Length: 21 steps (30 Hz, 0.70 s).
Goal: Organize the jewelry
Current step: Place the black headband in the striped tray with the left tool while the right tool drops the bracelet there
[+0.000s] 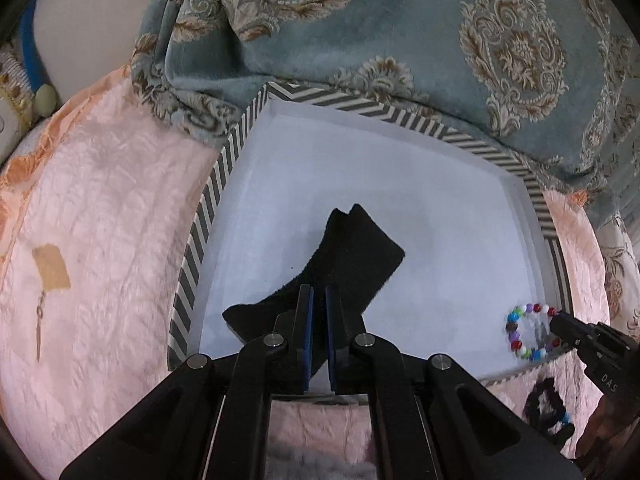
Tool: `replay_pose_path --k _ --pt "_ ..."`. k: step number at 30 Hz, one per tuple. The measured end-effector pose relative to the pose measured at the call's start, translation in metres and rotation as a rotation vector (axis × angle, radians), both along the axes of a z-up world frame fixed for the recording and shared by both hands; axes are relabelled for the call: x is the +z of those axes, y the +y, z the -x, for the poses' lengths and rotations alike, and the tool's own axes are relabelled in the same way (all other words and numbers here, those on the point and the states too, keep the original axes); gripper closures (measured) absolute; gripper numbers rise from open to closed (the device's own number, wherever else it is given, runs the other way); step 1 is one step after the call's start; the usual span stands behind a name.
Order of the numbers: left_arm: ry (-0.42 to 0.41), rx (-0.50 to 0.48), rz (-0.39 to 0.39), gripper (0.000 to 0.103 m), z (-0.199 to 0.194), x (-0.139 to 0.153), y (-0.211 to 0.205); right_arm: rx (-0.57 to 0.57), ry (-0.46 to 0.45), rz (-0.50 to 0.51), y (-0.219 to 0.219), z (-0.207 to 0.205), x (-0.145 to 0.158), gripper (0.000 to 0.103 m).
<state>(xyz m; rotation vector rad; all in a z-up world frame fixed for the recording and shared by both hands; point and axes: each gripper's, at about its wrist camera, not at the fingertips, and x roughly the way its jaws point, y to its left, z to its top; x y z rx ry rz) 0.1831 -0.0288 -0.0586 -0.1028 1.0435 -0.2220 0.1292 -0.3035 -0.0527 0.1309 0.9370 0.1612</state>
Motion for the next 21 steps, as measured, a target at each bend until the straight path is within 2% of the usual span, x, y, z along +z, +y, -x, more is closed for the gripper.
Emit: replay_pose_path --k 3,5,7,9,12,16,21 --pt "-0.022 0.015 -0.013 0.103 0.009 0.005 0.0 0.013 0.009 0.029 0.003 0.003 -0.001 0.093" --pt "-0.039 0.025 -0.032 0.102 0.013 0.01 0.0 0.015 0.009 0.021 0.005 0.006 0.002 0.087" --pt "-0.048 0.029 -0.044 0.091 0.017 0.016 0.001 0.006 -0.015 0.007 0.004 0.013 0.009 0.072" --pt "-0.055 0.03 -0.048 0.088 0.023 0.024 0.003 -0.002 -0.048 -0.001 0.005 0.019 0.019 0.065" --pt "-0.085 0.027 -0.058 0.088 0.037 0.037 0.002 -0.01 -0.087 -0.011 0.008 0.03 0.032 0.062" --pt "-0.123 0.042 -0.074 0.088 0.061 0.054 0.003 -0.009 -0.123 0.006 0.018 0.05 0.046 0.053" --pt "-0.165 0.05 -0.093 0.088 0.094 0.072 0.007 0.0 -0.16 0.038 0.032 0.08 0.061 0.049"
